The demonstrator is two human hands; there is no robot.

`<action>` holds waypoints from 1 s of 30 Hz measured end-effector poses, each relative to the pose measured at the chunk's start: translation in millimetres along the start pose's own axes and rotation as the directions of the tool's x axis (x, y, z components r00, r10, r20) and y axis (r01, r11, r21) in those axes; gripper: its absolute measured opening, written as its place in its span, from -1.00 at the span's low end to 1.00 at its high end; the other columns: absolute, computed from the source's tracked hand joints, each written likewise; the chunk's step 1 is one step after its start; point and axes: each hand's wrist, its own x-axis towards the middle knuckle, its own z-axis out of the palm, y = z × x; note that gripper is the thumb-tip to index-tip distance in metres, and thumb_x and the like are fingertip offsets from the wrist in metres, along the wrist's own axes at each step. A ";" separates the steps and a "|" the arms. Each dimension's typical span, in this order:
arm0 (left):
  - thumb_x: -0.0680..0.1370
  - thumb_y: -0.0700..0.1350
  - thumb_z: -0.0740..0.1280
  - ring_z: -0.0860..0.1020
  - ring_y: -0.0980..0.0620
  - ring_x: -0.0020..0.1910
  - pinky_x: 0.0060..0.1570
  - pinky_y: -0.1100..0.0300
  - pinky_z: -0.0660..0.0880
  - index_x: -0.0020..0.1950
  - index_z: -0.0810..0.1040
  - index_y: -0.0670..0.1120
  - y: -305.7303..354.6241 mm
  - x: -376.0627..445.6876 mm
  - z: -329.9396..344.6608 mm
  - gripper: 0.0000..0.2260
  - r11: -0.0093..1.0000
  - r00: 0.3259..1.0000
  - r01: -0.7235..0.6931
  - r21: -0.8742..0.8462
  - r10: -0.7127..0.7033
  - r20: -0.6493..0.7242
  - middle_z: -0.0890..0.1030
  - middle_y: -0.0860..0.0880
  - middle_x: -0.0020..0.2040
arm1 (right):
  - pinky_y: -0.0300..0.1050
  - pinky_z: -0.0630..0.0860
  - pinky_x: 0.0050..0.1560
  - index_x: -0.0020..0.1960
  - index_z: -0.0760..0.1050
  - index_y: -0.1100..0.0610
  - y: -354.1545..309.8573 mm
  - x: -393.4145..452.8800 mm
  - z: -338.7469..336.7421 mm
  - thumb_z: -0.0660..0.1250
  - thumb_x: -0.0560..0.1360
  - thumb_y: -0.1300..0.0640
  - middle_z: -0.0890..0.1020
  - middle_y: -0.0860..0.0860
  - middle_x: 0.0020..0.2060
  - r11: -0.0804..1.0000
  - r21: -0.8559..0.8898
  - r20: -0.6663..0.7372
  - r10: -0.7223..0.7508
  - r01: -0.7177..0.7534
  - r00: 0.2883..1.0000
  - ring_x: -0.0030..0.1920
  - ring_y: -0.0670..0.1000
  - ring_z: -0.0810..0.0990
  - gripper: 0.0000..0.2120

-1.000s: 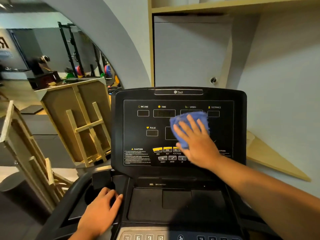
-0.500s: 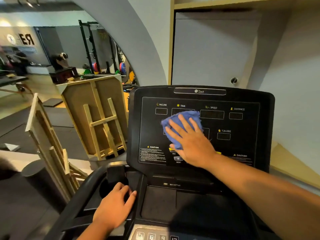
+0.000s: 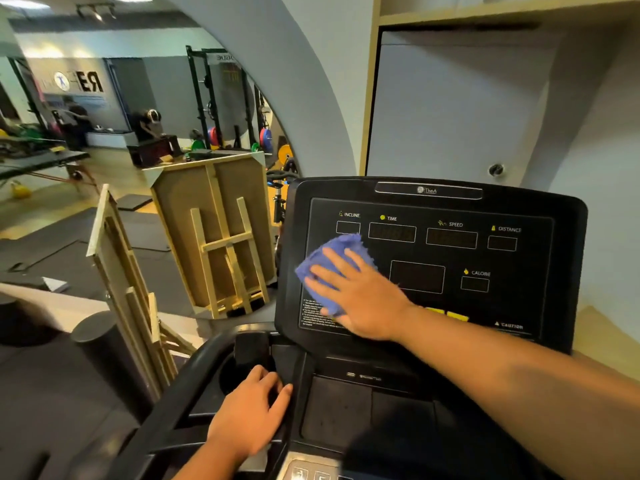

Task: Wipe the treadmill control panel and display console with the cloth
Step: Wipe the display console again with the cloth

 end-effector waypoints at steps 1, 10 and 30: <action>0.63 0.32 0.10 0.57 0.18 -0.05 0.05 0.18 0.53 0.00 0.53 0.12 -1.6 0.7 0.8 -0.64 1.000 1.000 0.003 -0.004 -0.003 0.002 0.43 0.20 0.02 | 0.24 0.03 0.56 0.57 0.25 0.01 -12.6 -7.0 6.8 0.16 0.61 -0.19 0.27 0.03 0.57 0.992 0.011 0.049 -0.127 0.126 0.991 0.60 0.21 0.04 -0.42; 0.60 0.36 0.08 0.58 0.17 -0.02 0.10 0.12 0.55 0.00 0.53 0.11 -1.9 1.2 -0.1 -0.61 1.000 1.000 0.019 -0.020 -0.019 0.007 0.43 0.20 0.03 | 0.19 0.03 0.56 0.59 0.20 0.04 52.3 54.7 -33.2 0.12 0.65 -0.18 0.19 0.05 0.60 0.951 0.013 -0.056 0.308 -0.308 0.950 0.61 0.16 0.04 -0.42; 0.63 0.32 0.12 0.55 0.21 -0.04 0.01 0.21 0.53 -0.04 0.51 0.13 -1.8 2.7 1.3 -0.67 1.000 1.000 -0.012 -0.009 0.012 -0.010 0.42 0.22 0.01 | 0.25 -0.04 0.55 0.60 0.17 0.07 36.4 2.4 -21.9 0.08 0.64 -0.15 0.26 0.13 0.57 0.584 0.122 -0.180 0.808 -0.802 0.561 0.59 0.27 0.03 -0.41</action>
